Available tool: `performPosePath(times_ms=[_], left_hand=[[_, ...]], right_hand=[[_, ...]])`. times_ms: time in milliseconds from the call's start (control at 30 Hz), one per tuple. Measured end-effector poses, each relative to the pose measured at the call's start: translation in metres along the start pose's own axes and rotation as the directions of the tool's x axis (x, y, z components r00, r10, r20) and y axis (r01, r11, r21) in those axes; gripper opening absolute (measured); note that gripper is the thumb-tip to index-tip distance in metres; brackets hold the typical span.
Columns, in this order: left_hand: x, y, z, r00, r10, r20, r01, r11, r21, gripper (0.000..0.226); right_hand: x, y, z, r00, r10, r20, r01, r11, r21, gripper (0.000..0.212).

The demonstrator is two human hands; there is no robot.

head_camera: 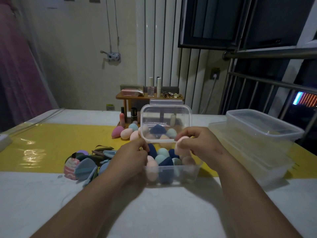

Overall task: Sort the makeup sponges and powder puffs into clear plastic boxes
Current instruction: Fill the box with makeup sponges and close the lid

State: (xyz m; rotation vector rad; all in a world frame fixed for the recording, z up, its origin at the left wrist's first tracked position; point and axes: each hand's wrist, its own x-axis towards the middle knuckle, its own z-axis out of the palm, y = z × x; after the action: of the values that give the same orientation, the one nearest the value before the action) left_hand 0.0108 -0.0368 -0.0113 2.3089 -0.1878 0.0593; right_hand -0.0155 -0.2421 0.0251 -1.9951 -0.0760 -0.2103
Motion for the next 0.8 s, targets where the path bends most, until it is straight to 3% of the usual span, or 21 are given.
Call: performPosePath(times_ms=[167, 400, 533, 667, 800], left_hand=[[0.000, -0.001, 0.001, 1.000, -0.005, -0.003, 0.005, 1.000, 0.018, 0.020], [-0.002, 0.001, 0.004, 0.999, 0.032, -0.038, -0.030, 0.998, 0.054, 0.020], [-0.003, 0.002, 0.004, 0.999, 0.033, -0.041, -0.031, 0.998, 0.049, 0.020], [-0.003, 0.002, 0.004, 0.999, 0.026, -0.042, -0.024, 0.999, 0.047, 0.019], [-0.003, 0.002, 0.004, 0.999, 0.021, -0.040, -0.020, 0.999, 0.028, 0.018]], right_hand=[[-0.003, -0.005, 0.005, 0.986, 0.064, 0.152, -0.024, 0.967, -0.253, 0.020], [-0.004, -0.008, 0.010, 0.953, 0.170, 0.249, 0.019, 0.790, -0.613, 0.015], [-0.005, -0.011, 0.012, 0.934, 0.205, 0.291, 0.033, 0.764, -0.645, 0.009], [-0.004, -0.012, 0.011, 0.927, 0.222, 0.302, 0.009, 0.792, -0.610, 0.019], [-0.003, -0.007, 0.012, 0.941, 0.202, 0.271, 0.025, 0.757, -0.653, 0.019]])
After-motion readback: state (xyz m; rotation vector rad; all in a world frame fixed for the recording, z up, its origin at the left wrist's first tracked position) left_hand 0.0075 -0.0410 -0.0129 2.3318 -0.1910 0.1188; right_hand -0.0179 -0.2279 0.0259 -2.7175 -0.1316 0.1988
